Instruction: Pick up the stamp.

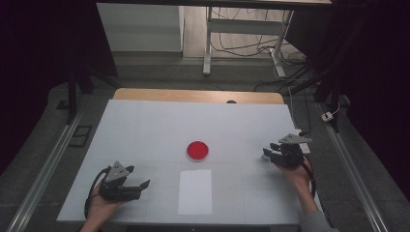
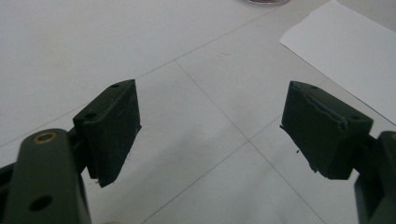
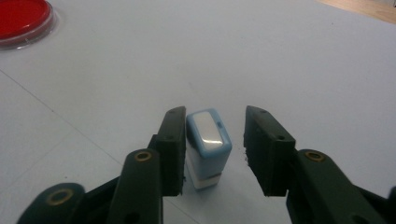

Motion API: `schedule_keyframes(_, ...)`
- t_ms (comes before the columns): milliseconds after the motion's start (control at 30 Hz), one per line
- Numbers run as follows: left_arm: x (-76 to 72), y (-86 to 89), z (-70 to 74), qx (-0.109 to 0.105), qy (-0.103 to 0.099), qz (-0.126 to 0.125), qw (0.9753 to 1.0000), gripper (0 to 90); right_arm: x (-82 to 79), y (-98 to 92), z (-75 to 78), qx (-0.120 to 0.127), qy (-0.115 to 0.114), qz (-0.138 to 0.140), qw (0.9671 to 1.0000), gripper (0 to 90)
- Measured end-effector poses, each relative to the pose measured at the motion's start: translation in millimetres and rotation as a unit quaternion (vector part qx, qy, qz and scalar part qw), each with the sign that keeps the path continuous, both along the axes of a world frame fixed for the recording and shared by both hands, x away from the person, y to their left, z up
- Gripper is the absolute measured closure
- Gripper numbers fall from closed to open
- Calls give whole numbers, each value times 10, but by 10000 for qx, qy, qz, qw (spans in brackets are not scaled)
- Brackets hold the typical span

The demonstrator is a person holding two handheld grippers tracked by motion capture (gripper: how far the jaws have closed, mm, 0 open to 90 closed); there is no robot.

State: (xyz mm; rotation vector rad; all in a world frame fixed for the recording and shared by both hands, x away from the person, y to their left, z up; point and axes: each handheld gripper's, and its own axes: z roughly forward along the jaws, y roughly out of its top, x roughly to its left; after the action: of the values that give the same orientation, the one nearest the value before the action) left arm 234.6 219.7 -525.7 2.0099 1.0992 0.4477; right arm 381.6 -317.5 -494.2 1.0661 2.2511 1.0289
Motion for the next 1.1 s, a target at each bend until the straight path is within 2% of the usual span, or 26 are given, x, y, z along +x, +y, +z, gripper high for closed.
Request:
schedule_keyframes(33, -1, 0, 0, 0, -1, 1, 10000, 194, 0, -1, -6, -39, -3, 30, 10000, 643)
schedule_keyframes(233, 0, 7, -2, -6, 1, 8, 10000, 194, -8, 1, -11, -43, -18, 160, 9999, 733)
schedule_keyframes(633, 1, 14, -6, -3, 9, 9, 10000, 194, -24, 19, -1, -121, -103, 264, 9995, 752)
schedule_keyframes(833, 1, 14, -8, -5, 13, 6, 10000, 194, -37, 11, 24, -56, -171, 250, 9995, 752)
schedule_keyframes(1100, 2, 12, -11, 24, 16, 6, 10000, 194, -64, -12, 76, 153, -291, 218, 9992, 753)
